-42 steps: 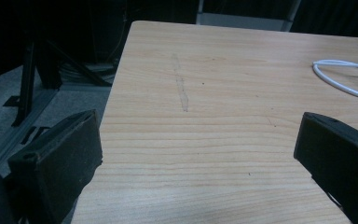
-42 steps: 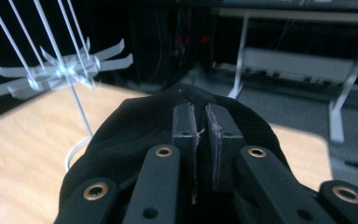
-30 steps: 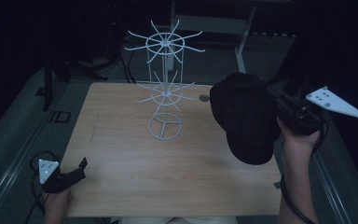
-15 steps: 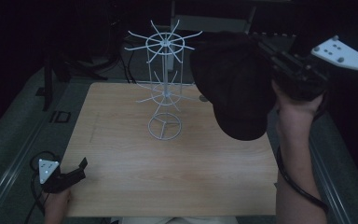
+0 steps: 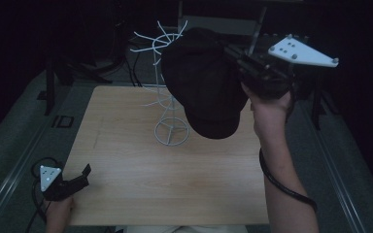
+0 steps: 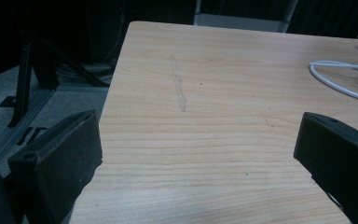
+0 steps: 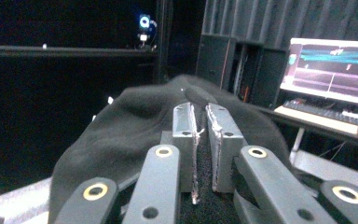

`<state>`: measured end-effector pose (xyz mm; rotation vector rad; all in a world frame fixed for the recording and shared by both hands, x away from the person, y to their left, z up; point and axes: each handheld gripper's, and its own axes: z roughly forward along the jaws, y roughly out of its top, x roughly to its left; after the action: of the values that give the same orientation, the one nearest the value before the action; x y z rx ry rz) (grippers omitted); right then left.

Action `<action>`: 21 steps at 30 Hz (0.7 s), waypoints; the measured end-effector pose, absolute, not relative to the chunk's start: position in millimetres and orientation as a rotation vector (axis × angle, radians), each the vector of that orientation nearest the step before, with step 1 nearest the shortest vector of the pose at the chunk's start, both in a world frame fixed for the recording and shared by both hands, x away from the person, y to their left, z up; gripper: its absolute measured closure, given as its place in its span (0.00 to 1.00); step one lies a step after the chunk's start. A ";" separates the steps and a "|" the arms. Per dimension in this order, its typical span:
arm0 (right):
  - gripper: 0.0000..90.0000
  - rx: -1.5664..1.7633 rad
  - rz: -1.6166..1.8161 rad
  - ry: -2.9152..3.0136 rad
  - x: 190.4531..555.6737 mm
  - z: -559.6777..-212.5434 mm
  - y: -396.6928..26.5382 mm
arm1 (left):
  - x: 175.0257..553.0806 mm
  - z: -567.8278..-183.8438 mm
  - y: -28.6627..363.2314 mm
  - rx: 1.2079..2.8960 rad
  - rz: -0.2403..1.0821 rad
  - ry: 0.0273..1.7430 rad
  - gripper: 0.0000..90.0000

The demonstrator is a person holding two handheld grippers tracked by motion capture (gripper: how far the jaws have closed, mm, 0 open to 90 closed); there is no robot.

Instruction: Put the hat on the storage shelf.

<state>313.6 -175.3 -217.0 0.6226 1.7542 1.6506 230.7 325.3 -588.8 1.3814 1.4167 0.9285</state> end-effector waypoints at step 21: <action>0.90 0.667 1.653 1.903 336.4 -295.0 -180.1 | 231.0 -588.7 325.1 1.386 0.931 1.420 0.02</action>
<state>336.4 -180.1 -295.0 0.6671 1.9034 1.6530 231.0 325.1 -588.7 1.3864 1.4202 0.9308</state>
